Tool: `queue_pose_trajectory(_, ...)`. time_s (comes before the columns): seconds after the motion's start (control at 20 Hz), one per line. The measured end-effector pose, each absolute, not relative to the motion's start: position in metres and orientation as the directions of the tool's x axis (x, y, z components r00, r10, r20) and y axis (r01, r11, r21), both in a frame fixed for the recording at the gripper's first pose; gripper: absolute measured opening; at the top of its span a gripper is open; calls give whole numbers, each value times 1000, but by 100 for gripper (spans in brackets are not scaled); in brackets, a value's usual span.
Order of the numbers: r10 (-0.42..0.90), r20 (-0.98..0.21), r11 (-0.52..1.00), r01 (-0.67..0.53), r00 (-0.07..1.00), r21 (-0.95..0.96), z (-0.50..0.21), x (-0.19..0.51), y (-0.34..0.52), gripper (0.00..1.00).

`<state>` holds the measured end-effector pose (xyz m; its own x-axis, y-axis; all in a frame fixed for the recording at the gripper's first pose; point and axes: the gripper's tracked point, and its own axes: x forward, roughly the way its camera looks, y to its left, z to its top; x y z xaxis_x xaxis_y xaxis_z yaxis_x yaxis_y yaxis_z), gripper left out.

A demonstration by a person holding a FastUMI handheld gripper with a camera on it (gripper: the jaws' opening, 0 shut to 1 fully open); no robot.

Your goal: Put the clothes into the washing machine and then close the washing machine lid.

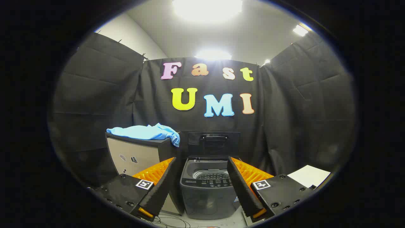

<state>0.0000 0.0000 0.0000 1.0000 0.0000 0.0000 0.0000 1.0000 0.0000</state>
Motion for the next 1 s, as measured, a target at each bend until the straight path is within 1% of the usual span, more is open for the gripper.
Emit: queue_pose_trajectory(1.0, 23, 12, 1000, -23, 1000, -10, 8, -4, 17, 98)
